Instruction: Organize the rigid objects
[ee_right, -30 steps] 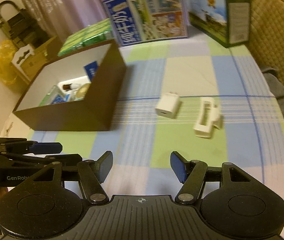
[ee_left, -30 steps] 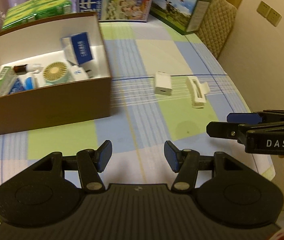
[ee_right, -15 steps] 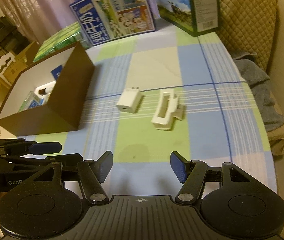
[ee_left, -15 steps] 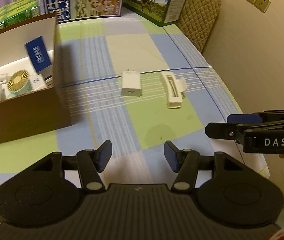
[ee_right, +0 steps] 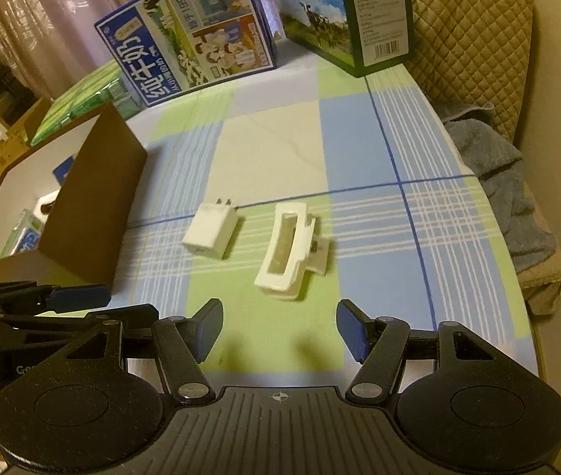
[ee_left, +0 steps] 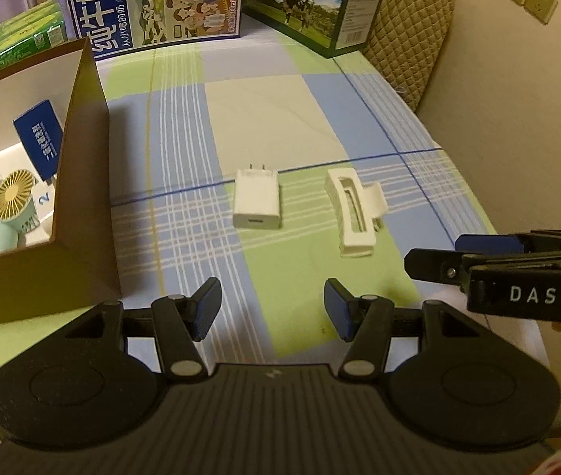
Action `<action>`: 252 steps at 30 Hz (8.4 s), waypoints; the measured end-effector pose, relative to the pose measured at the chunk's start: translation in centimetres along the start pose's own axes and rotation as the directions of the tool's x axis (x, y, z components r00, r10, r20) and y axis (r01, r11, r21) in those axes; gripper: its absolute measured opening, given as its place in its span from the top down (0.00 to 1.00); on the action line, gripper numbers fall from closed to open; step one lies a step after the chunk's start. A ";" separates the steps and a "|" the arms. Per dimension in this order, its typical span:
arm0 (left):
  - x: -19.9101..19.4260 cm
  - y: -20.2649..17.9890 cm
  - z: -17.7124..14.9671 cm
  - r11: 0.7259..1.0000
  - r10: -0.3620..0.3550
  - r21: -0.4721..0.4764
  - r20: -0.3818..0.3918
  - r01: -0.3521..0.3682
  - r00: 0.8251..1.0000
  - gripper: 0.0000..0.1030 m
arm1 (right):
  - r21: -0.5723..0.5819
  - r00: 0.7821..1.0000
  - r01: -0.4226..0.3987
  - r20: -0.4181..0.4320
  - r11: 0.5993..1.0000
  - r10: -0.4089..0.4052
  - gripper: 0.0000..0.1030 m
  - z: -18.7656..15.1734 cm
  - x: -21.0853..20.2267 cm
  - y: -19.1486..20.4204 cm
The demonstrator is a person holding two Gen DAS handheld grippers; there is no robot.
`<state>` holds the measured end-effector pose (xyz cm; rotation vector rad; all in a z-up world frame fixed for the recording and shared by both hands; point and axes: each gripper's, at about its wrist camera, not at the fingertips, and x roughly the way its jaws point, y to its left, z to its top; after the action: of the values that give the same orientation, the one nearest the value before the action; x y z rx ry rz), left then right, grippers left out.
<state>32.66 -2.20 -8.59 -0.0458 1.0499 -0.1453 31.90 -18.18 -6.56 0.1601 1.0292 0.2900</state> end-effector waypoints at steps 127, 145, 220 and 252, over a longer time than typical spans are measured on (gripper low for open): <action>-4.1 7.4 -9.7 0.981 0.142 -0.136 -0.003 -0.141 0.990 0.65 | -0.474 0.991 -0.137 -0.055 0.870 0.126 0.64 -6.0 2.5 8.3; -14.7 16.7 -5.9 0.958 0.240 -0.206 0.206 -0.198 0.949 0.65 | -0.547 0.921 -0.328 -0.003 0.770 0.390 0.64 0.4 1.5 21.6; -7.4 32.3 0.9 0.981 0.133 -0.150 0.036 -0.126 0.990 0.48 | -0.415 0.979 -0.203 -0.078 0.887 0.187 0.43 5.8 13.1 29.5; -17.3 25.2 -4.3 0.968 0.217 -0.189 0.316 -0.163 0.924 0.30 | -0.352 0.972 -0.148 0.120 0.924 0.202 0.40 1.5 1.8 24.9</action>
<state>22.91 25.30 1.48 -0.1092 0.7178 0.1228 30.00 6.07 -0.69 -0.0400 0.7972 0.6059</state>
